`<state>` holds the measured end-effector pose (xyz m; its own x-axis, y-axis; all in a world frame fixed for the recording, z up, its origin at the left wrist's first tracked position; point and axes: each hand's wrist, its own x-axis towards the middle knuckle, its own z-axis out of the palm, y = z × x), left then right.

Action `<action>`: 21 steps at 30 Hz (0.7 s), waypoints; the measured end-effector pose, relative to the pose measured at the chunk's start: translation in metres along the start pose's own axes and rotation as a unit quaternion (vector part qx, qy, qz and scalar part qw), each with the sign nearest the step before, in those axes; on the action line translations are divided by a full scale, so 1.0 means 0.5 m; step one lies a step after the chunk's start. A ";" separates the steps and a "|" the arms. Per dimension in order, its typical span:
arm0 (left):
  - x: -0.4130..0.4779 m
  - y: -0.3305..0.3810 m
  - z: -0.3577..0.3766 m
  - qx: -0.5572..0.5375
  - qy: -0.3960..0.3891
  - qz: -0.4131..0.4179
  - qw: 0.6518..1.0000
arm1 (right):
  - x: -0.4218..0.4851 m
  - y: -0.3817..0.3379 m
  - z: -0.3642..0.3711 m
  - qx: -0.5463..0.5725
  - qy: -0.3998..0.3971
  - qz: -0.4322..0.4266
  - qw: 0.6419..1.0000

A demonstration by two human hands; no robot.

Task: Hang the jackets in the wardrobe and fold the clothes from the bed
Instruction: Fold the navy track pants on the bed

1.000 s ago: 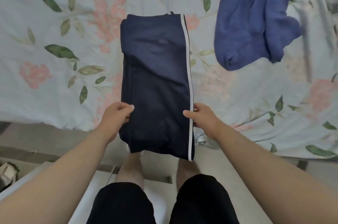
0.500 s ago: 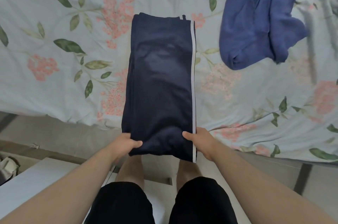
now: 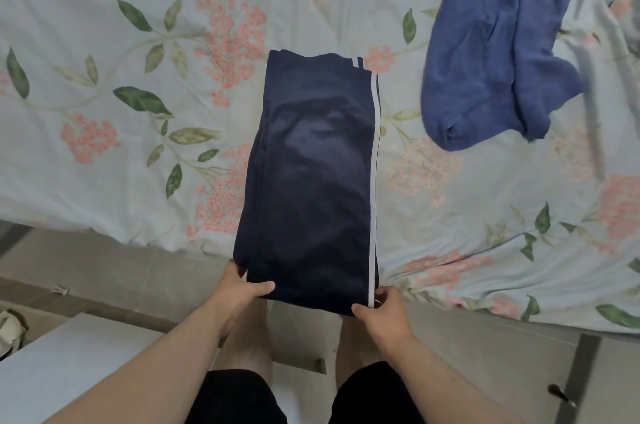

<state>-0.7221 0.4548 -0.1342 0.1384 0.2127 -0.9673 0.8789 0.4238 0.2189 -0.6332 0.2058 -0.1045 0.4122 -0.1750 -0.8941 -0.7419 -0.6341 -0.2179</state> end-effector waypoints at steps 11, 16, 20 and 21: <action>-0.103 0.018 -0.013 0.078 -0.069 0.009 0.995 | -0.045 -0.032 -0.059 0.171 -0.164 0.089 0.967; -0.149 -0.025 -0.022 -0.096 -0.058 -0.036 0.993 | -0.077 -0.029 -0.076 0.185 -0.188 0.123 0.957; -0.185 -0.059 -0.025 -0.113 -0.046 -0.092 0.988 | -0.098 -0.005 -0.070 0.169 -0.159 0.130 0.964; -0.199 -0.068 -0.026 -0.115 -0.072 -0.079 0.988 | -0.106 -0.006 -0.072 0.153 -0.151 0.125 0.969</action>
<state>-0.7716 0.4309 -0.0435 0.0862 0.0084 -0.9962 0.7694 0.6347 0.0719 -0.6339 0.1900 -0.0424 0.0611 -0.0372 -0.9974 -0.9397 -0.3389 -0.0449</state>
